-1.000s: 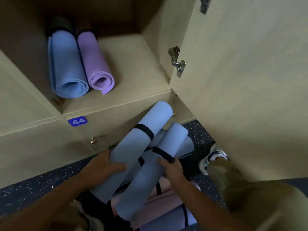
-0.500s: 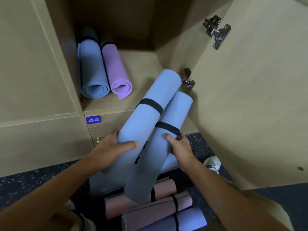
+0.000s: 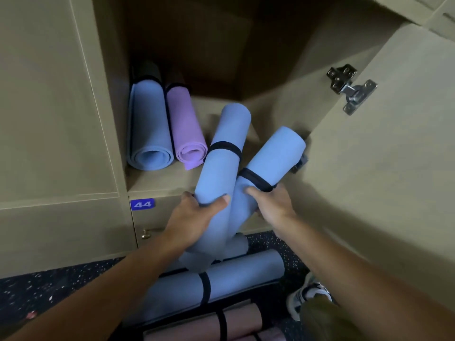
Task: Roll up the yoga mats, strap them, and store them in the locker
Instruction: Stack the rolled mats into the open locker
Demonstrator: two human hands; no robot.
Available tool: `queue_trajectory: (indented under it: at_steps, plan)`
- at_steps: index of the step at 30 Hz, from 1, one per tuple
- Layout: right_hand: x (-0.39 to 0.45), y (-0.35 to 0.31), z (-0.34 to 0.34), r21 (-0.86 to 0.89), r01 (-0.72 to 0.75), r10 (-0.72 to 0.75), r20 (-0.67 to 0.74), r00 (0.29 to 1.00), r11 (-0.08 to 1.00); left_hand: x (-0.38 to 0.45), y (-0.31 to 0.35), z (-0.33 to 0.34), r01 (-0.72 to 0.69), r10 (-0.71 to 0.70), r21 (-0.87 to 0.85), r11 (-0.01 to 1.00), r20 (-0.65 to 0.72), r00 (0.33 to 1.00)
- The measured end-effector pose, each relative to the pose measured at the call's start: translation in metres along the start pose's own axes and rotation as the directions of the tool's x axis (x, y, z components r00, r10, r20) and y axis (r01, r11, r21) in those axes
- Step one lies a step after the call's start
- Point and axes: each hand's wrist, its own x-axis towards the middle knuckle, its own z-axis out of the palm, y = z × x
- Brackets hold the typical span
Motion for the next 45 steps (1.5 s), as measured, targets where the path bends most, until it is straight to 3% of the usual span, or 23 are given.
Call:
queue_trajectory:
  at_steps: [5, 7, 10, 14, 16, 18, 21, 24, 30, 33, 37, 41, 45]
  plan:
    - [-0.002, -0.007, -0.006, -0.159, 0.088, -0.097, -0.051, 0.994, 0.983, 0.004, 0.0, -0.004, -0.02, 0.021, -0.023, 1.0, 0.015, 1.0]
    - [0.004, -0.015, -0.009, -0.2, 0.12, -0.13, -0.038, 0.991, 0.972, 0.004, -0.001, -0.006, -0.034, 0.039, -0.125, 0.992, 0.032, 0.999]
    - [0.02, -0.032, -0.012, -0.254, 0.126, -0.125, 0.021, 0.992, 0.959, -0.003, 0.001, -0.007, 0.01, 0.052, -0.329, 0.944, 0.179, 0.982]
    - [0.049, -0.049, -0.008, -0.331, 0.115, -0.11, 0.035, 0.993, 0.937, -0.01, 0.001, -0.003, -0.075, 0.188, -0.4, 0.913, 0.251, 0.949]
    - [0.062, -0.055, -0.002, -0.386, 0.114, -0.105, 0.045, 0.993, 0.916, -0.008, -0.006, -0.003, -0.246, 0.308, -0.264, 0.933, 0.226, 0.924]
    - [0.074, -0.061, 0.003, -0.432, 0.115, -0.099, 0.06, 0.993, 0.894, -0.006, -0.012, -0.003, -0.423, 0.413, 0.008, 0.906, 0.195, 0.89]
    - [0.094, -0.074, 0.008, -0.481, 0.12, -0.106, 0.056, 0.993, 0.869, -0.006, -0.013, -0.002, -0.616, 0.596, 0.36, 0.701, 0.179, 0.783]
    - [0.117, -0.085, 0.013, -0.488, 0.109, -0.098, 0.047, 0.994, 0.866, -0.001, -0.016, 0.005, -0.733, 0.731, 0.447, 0.513, 0.22, 0.646]
    - [0.15, -0.101, 0.024, -0.451, 0.166, -0.151, 0.068, 0.986, 0.877, 0.023, -0.022, 0.02, -0.746, 0.778, 0.449, 0.492, 0.158, 0.608]
    - [0.144, -0.1, 0.015, -0.498, 0.223, -0.199, 0.102, 0.975, 0.838, 0.034, -0.018, 0.026, -0.738, 0.776, 0.425, 0.524, 0.119, 0.619]
    - [0.115, -0.081, -0.014, -0.475, 0.341, -0.322, 0.125, 0.939, 0.811, 0.045, -0.001, 0.033, -0.684, 0.753, 0.412, 0.602, -0.008, 0.657]
    - [0.072, -0.055, -0.043, -0.488, 0.476, -0.474, 0.138, 0.87, 0.731, 0.057, 0.018, 0.036, -0.615, 0.734, 0.493, 0.616, -0.074, 0.676]
    - [0.028, -0.033, -0.069, -0.534, 0.511, -0.562, 0.077, 0.823, 0.674, 0.057, 0.026, 0.042, -0.579, 0.72, 0.507, 0.639, -0.13, 0.681]
